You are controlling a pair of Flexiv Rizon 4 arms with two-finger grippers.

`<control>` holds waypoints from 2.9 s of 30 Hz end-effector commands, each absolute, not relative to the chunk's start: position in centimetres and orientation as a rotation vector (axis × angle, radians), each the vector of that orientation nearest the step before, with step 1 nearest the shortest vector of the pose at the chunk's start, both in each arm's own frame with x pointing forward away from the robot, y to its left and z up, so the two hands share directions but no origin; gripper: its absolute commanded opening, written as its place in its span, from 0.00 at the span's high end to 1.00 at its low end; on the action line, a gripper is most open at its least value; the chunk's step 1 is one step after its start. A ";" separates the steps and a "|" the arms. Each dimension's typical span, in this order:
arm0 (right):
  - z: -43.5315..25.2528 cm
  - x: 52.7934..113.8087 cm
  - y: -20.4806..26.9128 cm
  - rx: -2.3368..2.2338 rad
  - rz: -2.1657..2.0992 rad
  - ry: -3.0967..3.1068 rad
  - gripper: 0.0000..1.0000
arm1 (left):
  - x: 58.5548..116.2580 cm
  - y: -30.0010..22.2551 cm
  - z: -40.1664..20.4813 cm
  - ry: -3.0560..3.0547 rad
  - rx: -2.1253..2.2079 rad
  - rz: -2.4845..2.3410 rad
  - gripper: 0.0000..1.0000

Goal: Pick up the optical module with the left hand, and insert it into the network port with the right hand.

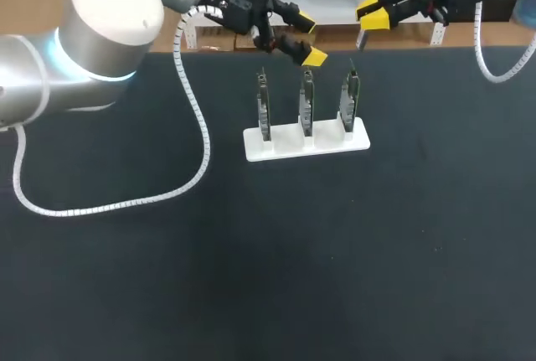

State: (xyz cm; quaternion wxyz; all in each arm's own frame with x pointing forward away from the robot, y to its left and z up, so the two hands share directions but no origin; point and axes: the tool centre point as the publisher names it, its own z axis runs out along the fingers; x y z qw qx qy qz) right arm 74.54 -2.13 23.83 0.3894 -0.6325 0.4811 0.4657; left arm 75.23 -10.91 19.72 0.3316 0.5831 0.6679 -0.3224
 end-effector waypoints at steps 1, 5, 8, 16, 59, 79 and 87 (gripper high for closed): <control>23.8 74.3 -2.1 -1.607 1.179 1.225 1.00 | 74.5 -10.0 20.6 1.781 1.546 -0.808 0.00; 23.8 74.3 -2.1 -1.607 1.179 1.225 1.00 | 74.2 -9.0 20.6 1.809 1.550 -0.789 0.00; 23.8 74.3 -2.1 -1.607 1.179 1.225 1.00 | 74.0 -8.6 20.3 1.830 1.538 -0.786 0.00; 23.8 74.3 -2.1 -1.607 1.179 1.225 1.00 | 73.7 -8.8 20.1 1.835 1.544 -0.786 0.00; 19.6 74.2 -1.8 -1.700 1.307 1.401 1.00 | 73.7 -8.8 20.1 1.835 1.544 -0.786 0.00; 19.2 75.2 -1.7 -1.739 1.306 1.397 1.00 | 73.7 -8.8 20.1 1.835 1.544 -0.786 0.00; 18.8 75.9 -1.8 -1.762 1.320 1.419 1.00 | 73.7 -8.8 20.1 1.835 1.544 -0.786 0.00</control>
